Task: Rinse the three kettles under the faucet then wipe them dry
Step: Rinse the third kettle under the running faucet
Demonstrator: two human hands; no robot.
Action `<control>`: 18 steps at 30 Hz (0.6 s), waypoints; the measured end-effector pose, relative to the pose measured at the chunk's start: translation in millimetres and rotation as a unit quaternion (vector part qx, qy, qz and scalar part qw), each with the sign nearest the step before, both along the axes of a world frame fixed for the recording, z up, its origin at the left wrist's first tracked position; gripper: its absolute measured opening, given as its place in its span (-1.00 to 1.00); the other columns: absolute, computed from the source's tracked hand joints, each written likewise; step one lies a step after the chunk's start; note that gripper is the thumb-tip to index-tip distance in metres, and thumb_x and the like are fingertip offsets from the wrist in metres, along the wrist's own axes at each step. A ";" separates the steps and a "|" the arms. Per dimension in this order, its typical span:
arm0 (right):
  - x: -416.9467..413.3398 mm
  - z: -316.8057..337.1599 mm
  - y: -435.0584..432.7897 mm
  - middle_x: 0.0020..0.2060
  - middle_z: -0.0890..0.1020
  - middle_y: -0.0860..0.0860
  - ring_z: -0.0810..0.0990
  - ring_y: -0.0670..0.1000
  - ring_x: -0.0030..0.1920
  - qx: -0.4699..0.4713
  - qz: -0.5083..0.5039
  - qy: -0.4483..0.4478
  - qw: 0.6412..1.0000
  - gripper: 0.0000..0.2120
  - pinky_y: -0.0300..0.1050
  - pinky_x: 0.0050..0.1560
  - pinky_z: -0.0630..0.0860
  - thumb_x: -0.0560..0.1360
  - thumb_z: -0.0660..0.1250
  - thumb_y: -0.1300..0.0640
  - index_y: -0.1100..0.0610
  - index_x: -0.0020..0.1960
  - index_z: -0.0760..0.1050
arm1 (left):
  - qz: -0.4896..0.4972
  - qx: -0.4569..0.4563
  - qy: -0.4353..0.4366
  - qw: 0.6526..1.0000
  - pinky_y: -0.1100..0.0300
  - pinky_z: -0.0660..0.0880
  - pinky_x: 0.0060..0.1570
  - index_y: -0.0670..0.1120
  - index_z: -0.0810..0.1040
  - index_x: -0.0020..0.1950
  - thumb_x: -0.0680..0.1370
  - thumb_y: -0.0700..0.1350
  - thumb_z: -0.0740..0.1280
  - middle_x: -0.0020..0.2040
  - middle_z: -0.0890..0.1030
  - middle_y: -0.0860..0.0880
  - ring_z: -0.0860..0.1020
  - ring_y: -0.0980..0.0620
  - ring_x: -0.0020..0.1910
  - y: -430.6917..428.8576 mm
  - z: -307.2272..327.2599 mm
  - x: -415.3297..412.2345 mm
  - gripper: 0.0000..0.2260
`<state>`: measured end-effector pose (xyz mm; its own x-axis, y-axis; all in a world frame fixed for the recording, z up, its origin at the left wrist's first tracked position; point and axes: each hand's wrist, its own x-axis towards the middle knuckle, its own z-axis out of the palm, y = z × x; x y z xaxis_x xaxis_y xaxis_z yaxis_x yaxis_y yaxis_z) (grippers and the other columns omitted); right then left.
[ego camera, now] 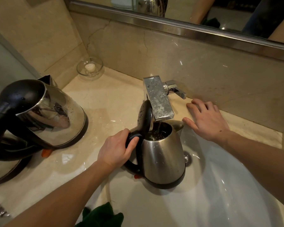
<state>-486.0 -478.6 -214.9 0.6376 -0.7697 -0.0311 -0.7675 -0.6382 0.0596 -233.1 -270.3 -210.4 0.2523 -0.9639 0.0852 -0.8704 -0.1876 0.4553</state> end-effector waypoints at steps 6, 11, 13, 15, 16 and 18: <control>0.3 0.3 0.3 0.38 0.34 0.05 0.38 0.18 0.19 0.002 -0.001 0.002 1.000 -0.38 0.12 0.21 0.36 0.55 -0.13 -0.35 0.02 0.39 0.28 | 0.000 0.004 0.000 1.000 0.24 0.39 -0.30 -0.06 0.47 0.04 0.49 0.33 -0.10 -0.22 0.52 0.05 0.48 0.07 -0.30 -0.3 -1.1 0.1 -0.43; 0.3 0.6 0.7 0.38 0.35 0.06 0.38 0.18 0.19 0.002 -0.001 0.004 1.000 -0.38 0.12 0.21 0.35 0.55 -0.13 -0.34 0.02 0.39 0.29 | 0.000 0.012 0.001 1.000 0.21 0.43 -0.27 -0.07 0.47 0.05 0.52 0.30 -0.03 -0.20 0.53 0.04 0.49 0.07 -0.28 -0.5 -0.4 -0.5 -0.49; 0.6 1.1 0.3 0.39 0.34 0.06 0.37 0.18 0.20 0.003 -0.002 0.004 1.000 -0.38 0.12 0.22 0.35 0.55 -0.14 -0.35 0.02 0.40 0.28 | 0.000 0.014 0.001 1.000 0.23 0.41 -0.27 -0.07 0.47 0.06 0.53 0.26 -0.01 -0.20 0.53 0.04 0.49 0.07 -0.28 -0.6 -0.2 -1.1 -0.53; 0.8 1.4 -0.1 0.40 0.33 0.06 0.36 0.18 0.22 0.004 -0.002 0.004 1.000 -0.39 0.12 0.24 0.34 0.56 -0.14 -0.34 0.01 0.41 0.26 | 0.001 0.014 0.000 1.000 0.25 0.38 -0.28 -0.07 0.47 0.06 0.52 0.25 -0.01 -0.20 0.52 0.05 0.49 0.07 -0.28 -0.8 0.2 -1.1 -0.53; 0.7 1.5 0.0 0.41 0.32 0.06 0.36 0.18 0.23 0.004 -0.002 0.006 1.000 -0.39 0.12 0.24 0.33 0.56 -0.14 -0.34 0.01 0.41 0.25 | 0.000 0.014 0.000 1.000 0.26 0.37 -0.28 -0.07 0.47 0.05 0.52 0.25 -0.01 -0.20 0.52 0.05 0.48 0.07 -0.28 -1.0 0.1 -1.0 -0.53; 0.6 1.7 0.2 0.41 0.32 0.06 0.36 0.18 0.23 0.004 -0.002 0.008 1.000 -0.38 0.12 0.24 0.33 0.56 -0.16 -0.35 0.01 0.41 0.25 | 0.000 0.015 0.000 1.000 0.26 0.37 -0.28 -0.07 0.47 0.05 0.52 0.25 -0.01 -0.20 0.52 0.05 0.48 0.08 -0.28 -1.0 0.0 -1.1 -0.53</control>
<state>-485.4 -478.4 -213.3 0.6338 -0.7721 -0.0467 -0.7692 -0.6355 0.0665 -234.1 -271.2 -210.4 0.2521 -0.9660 0.0571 -0.8703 -0.2006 0.4498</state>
